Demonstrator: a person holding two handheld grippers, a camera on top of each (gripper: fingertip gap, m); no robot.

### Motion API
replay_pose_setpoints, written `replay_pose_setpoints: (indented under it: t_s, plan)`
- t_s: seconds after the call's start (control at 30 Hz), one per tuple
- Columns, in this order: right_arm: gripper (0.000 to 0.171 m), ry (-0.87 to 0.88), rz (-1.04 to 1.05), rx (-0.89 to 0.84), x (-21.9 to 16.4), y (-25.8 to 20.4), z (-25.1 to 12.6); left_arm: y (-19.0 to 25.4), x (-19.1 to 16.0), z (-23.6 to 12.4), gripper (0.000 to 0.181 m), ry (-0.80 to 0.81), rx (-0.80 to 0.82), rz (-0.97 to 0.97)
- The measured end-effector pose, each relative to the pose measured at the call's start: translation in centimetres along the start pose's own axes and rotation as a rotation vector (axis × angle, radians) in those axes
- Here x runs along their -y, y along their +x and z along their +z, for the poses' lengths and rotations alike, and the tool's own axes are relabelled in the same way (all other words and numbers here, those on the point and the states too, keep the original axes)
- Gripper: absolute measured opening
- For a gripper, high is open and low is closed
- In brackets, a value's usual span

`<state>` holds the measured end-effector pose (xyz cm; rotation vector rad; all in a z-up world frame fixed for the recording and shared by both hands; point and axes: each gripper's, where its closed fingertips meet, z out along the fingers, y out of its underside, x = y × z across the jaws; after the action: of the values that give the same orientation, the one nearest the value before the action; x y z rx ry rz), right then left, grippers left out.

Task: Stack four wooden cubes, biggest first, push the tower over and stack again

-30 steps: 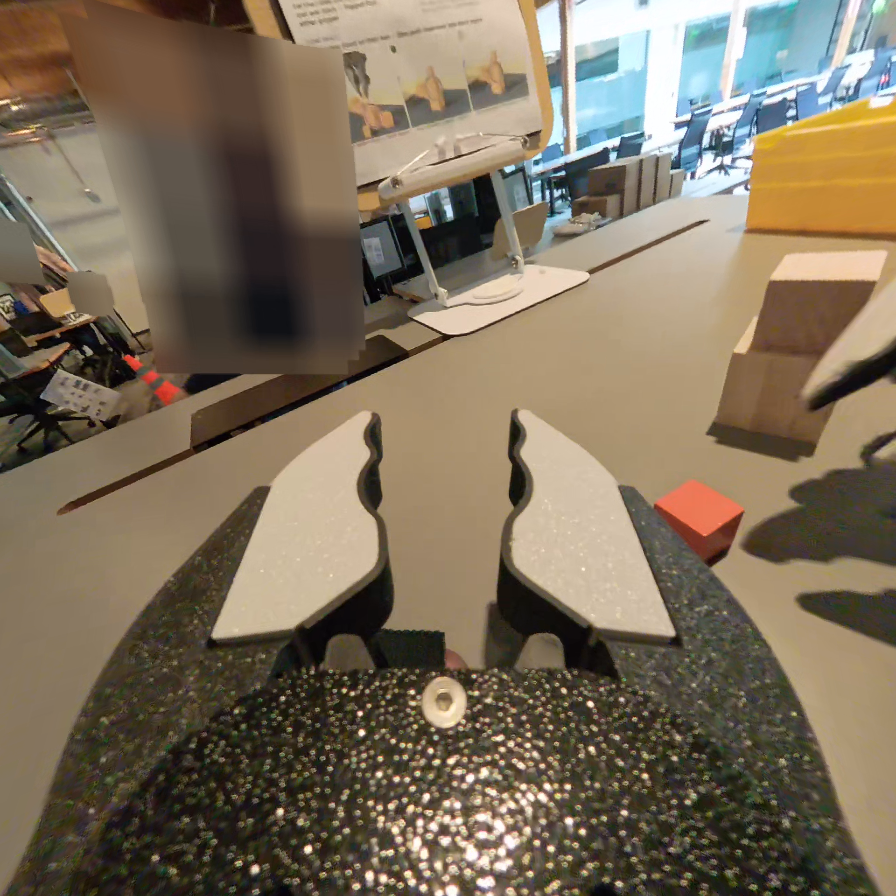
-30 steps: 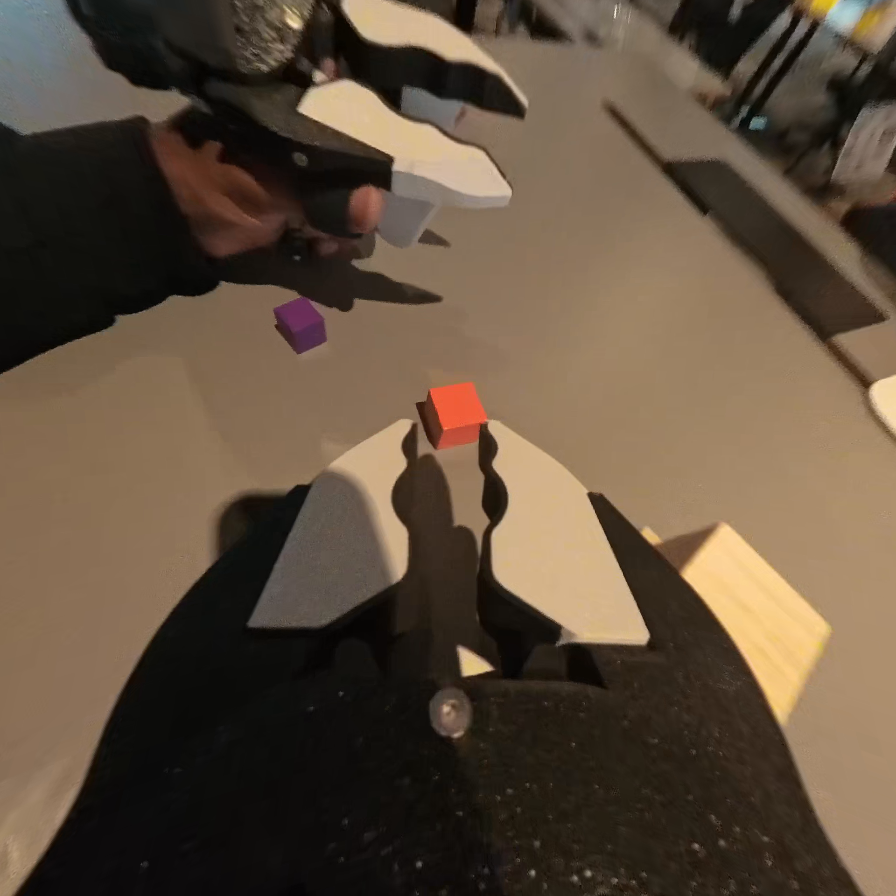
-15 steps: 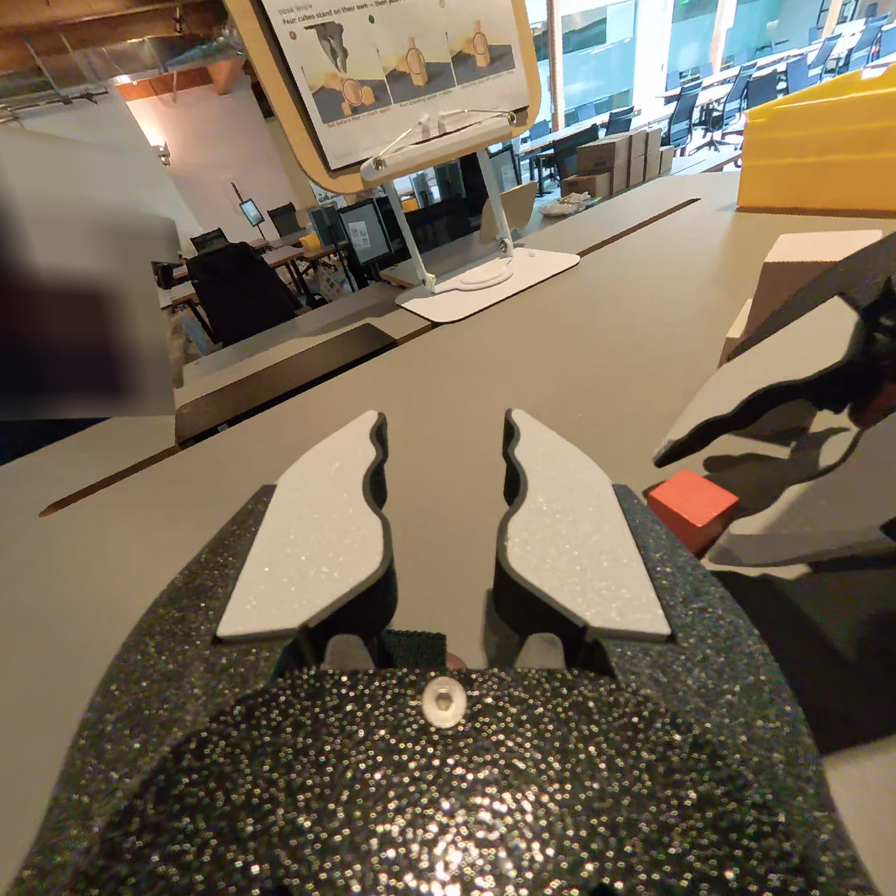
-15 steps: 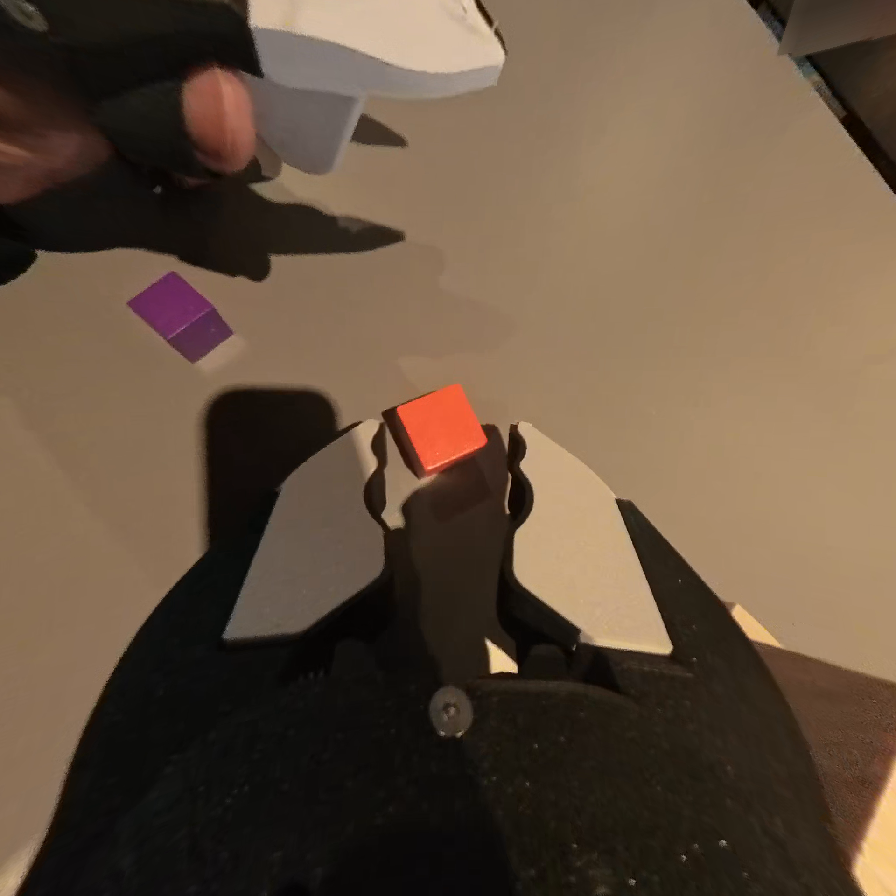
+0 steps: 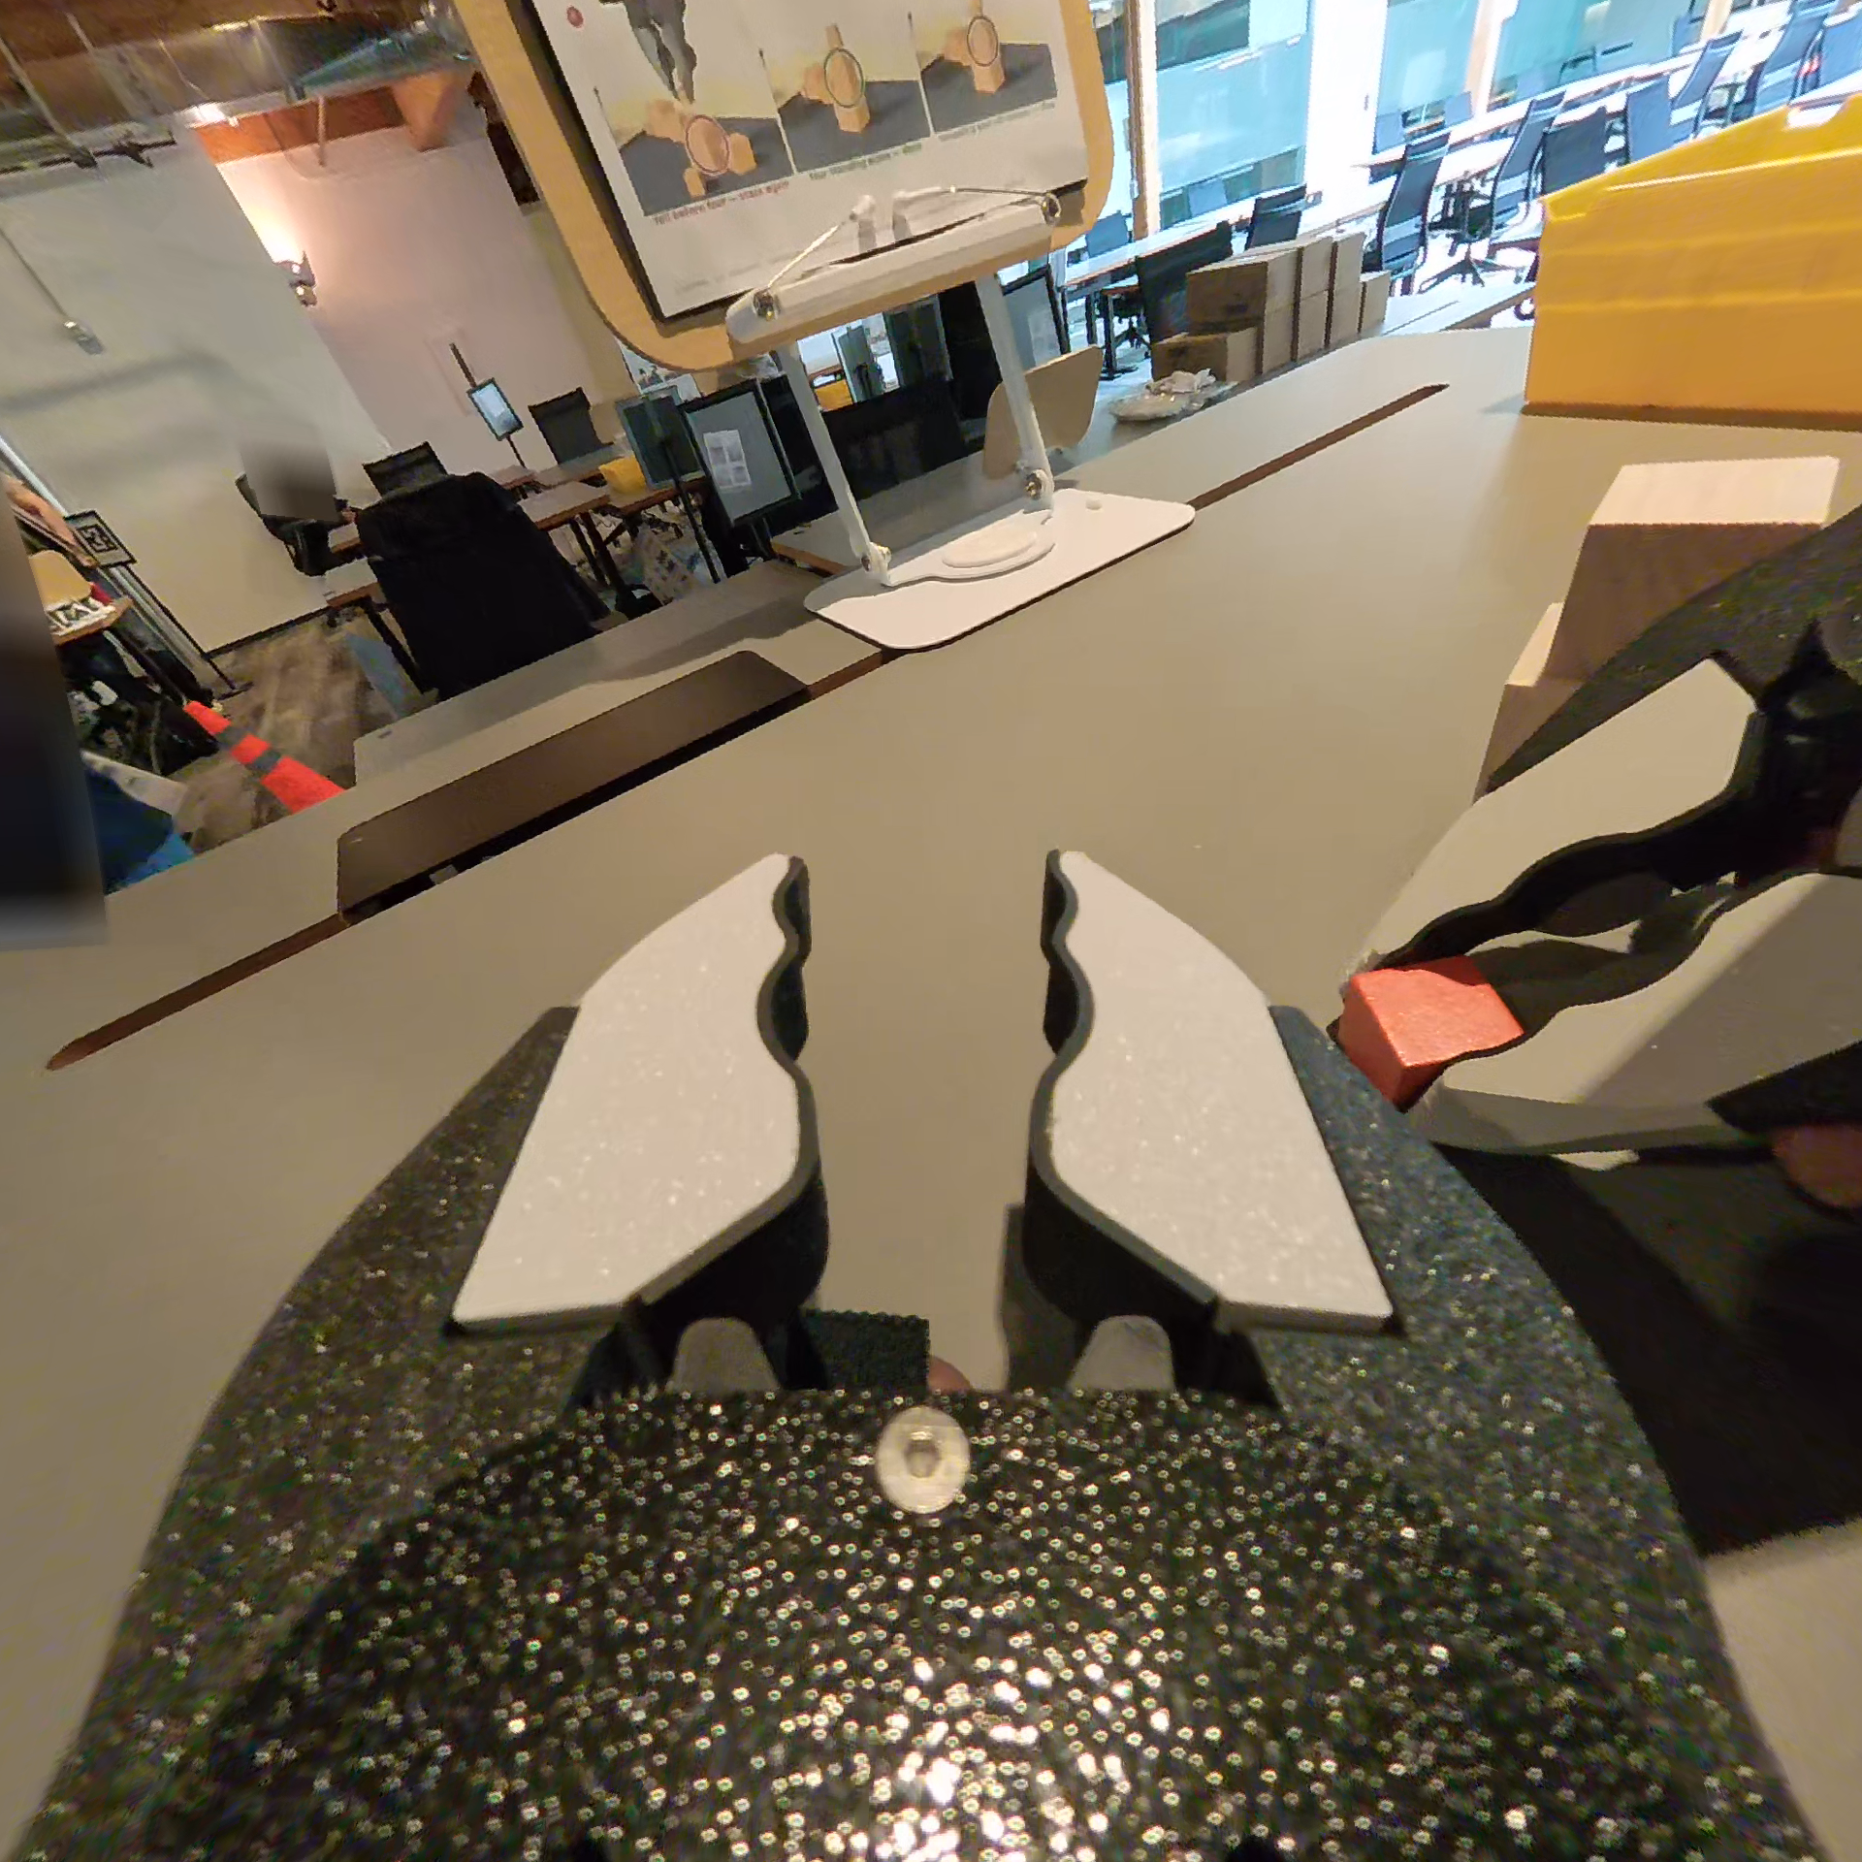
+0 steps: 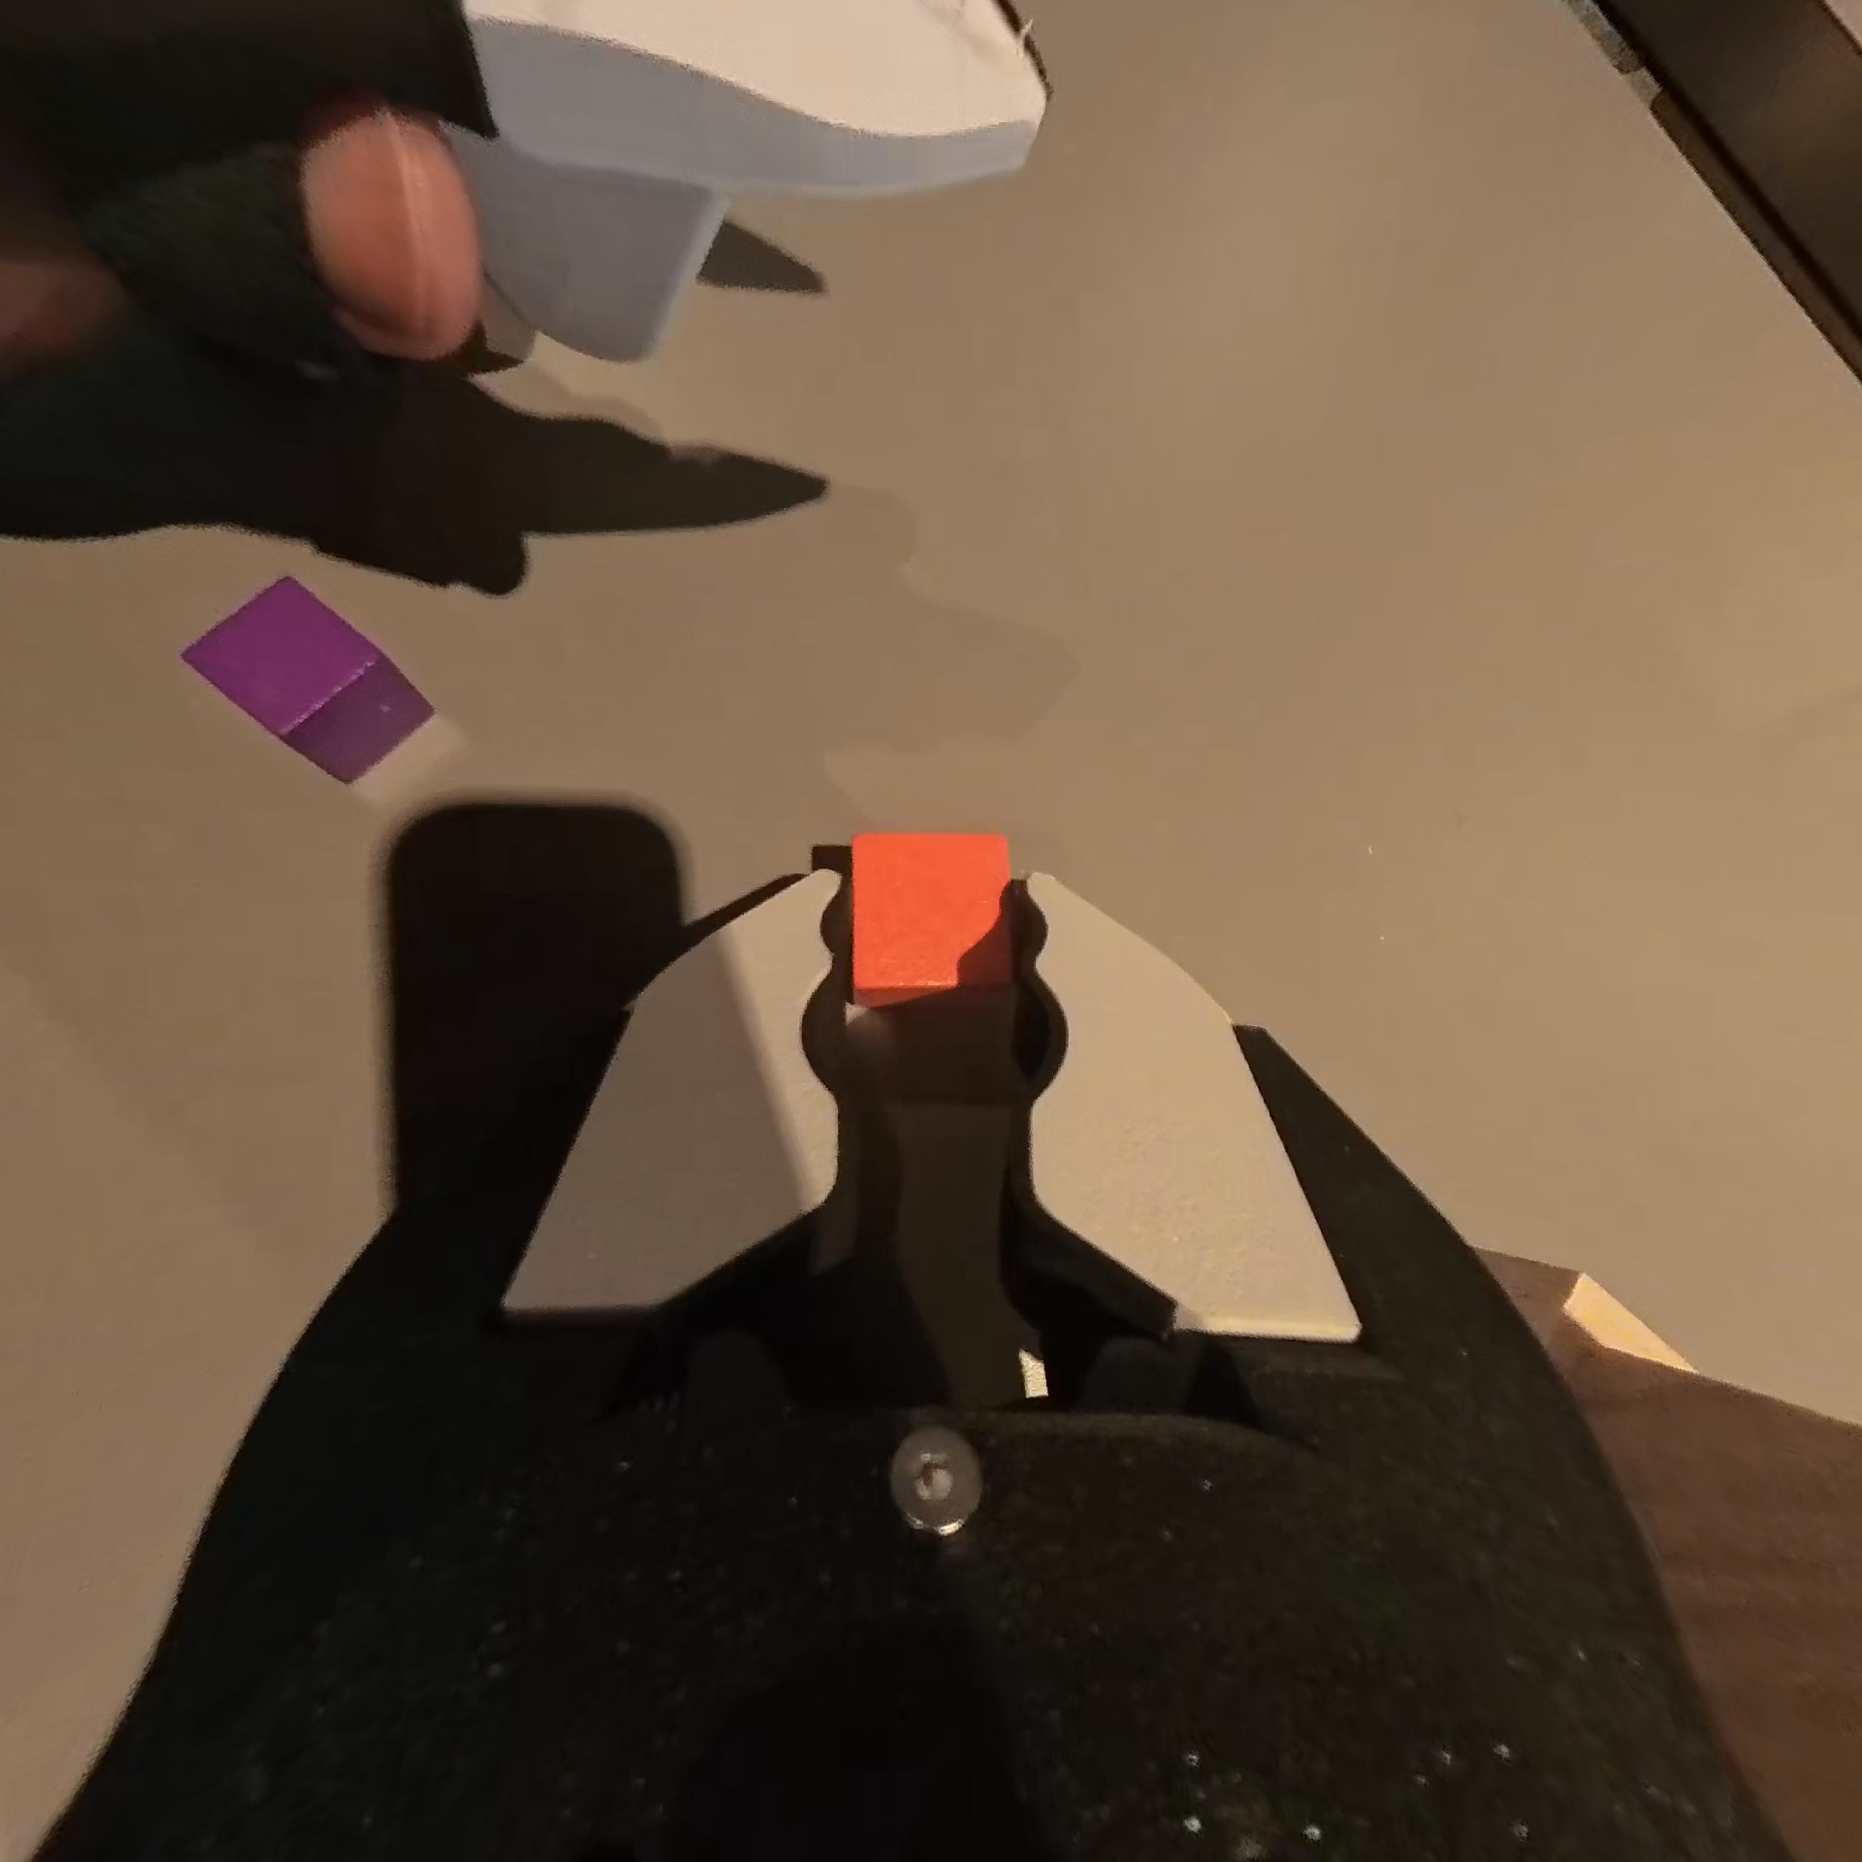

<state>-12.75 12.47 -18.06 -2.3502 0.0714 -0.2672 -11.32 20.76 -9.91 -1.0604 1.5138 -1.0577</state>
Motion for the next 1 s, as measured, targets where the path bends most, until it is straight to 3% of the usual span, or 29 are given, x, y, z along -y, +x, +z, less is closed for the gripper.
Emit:
replay_pose_setpoints:
  t_s: [0.23,0.4,0.57,1.0]
  plan:
    - [0.029,0.102,-0.063,0.036,2.4,-0.4,-2.5,0.2,0.0,0.0,0.043,-0.002,-0.001,0.015]
    - [0.029,0.341,-0.183,0.209,6.8,1.2,-11.4,0.1,0.0,0.0,0.043,0.002,0.003,0.014]
    - [0.029,0.414,-0.275,0.364,6.2,6.7,-17.3,0.2,0.0,0.0,0.042,-0.001,0.0,0.019]
    - [0.029,0.183,-0.424,0.568,0.6,8.2,-13.2,1.2,0.1,-0.1,0.042,0.007,-0.016,0.104]
